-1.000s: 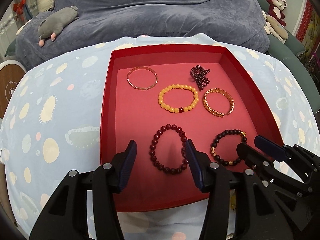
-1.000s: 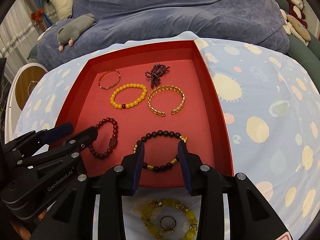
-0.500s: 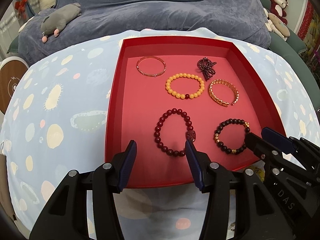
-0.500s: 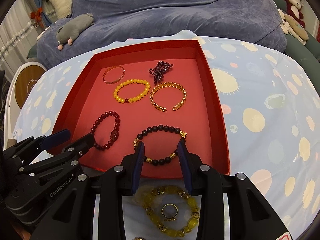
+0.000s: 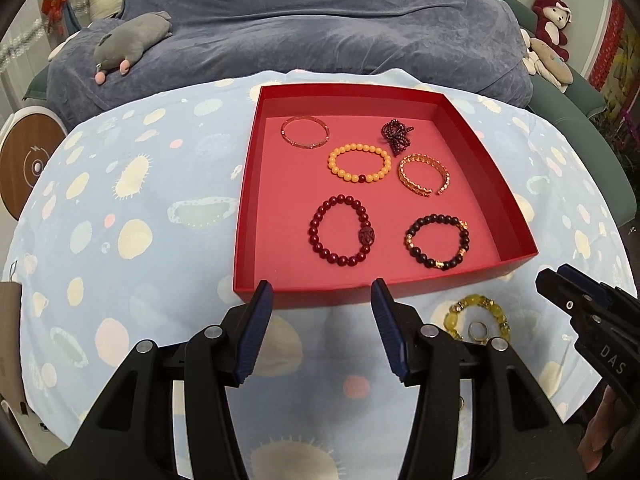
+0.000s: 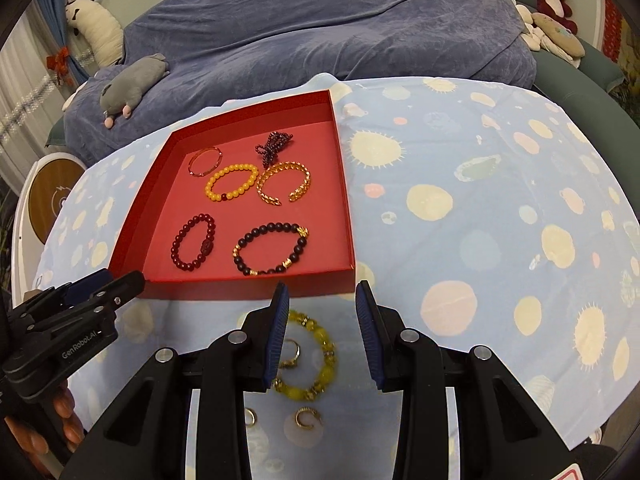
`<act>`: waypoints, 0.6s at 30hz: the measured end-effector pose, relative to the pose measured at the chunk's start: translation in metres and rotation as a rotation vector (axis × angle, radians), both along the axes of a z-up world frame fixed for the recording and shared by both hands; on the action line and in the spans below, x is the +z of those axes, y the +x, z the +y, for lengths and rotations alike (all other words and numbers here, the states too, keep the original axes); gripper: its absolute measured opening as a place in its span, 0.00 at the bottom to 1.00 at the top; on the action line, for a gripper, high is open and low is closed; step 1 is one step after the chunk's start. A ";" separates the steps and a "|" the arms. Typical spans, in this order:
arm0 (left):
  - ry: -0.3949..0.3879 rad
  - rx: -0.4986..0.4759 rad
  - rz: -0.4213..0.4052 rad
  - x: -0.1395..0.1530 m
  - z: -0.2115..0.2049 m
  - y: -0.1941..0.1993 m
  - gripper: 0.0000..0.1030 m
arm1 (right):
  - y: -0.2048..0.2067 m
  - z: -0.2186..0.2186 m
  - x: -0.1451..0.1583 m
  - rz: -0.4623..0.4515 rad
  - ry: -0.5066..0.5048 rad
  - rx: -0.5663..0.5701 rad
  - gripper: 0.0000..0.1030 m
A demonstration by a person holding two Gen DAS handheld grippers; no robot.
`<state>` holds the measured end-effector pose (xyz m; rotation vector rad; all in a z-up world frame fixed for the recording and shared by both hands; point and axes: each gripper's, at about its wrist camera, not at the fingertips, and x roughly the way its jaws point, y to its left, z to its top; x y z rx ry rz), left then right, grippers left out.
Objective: Organize jewelry
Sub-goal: 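Withdraw both tools from the box toward the yellow bead bracelet, then grasp the yellow bead bracelet with the right tool and lift it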
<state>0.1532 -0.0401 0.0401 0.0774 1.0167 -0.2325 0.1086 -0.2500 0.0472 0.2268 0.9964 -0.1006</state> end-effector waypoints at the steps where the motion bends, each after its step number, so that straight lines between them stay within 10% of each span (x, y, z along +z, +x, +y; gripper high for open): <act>1: -0.002 0.001 -0.003 0.001 0.001 -0.005 0.47 | -0.005 0.000 -0.002 0.005 -0.001 0.000 0.33; 18: -0.003 0.018 0.065 -0.022 0.010 -0.063 0.47 | -0.029 0.010 -0.038 0.072 -0.016 0.012 0.33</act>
